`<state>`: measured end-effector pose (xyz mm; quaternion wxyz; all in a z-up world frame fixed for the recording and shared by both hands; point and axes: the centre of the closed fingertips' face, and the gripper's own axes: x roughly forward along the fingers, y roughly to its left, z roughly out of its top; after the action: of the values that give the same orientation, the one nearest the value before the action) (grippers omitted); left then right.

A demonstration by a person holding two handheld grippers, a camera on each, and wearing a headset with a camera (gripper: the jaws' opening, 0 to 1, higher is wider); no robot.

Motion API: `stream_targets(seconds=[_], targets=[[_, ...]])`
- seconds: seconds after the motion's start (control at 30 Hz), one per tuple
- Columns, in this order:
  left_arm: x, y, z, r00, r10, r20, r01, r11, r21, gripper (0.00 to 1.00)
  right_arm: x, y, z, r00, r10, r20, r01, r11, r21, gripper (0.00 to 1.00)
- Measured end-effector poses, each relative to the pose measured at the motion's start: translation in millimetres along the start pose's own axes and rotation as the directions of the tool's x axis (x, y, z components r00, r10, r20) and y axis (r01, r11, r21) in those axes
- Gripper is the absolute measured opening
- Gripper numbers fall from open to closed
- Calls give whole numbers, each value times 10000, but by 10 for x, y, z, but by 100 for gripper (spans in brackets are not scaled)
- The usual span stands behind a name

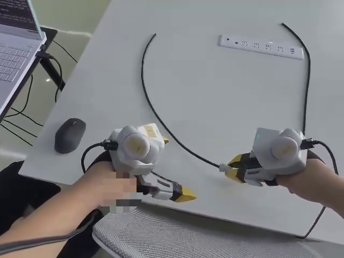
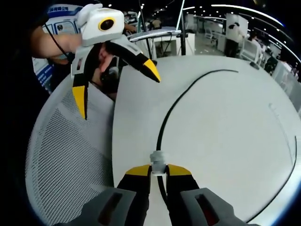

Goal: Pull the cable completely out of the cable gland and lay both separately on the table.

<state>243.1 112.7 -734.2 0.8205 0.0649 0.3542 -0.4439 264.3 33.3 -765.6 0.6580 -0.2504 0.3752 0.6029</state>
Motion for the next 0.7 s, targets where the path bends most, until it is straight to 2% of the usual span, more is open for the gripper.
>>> stream_targets(seconds=[0.13, 0.37, 0.7], targets=[[19, -47, 63, 9999, -145, 67, 144, 9998, 159, 91, -81, 12, 74, 9998, -51, 175, 50, 10000, 58, 6], [53, -102, 167, 9993, -328, 186, 320, 9987, 394, 91, -251, 49, 181, 9998, -120, 150, 124, 9996, -263, 6], [66, -194, 342, 9964, -661, 537, 621, 9954, 727, 90, -395, 147, 299, 9999, -20, 118, 28, 9981, -616, 6]])
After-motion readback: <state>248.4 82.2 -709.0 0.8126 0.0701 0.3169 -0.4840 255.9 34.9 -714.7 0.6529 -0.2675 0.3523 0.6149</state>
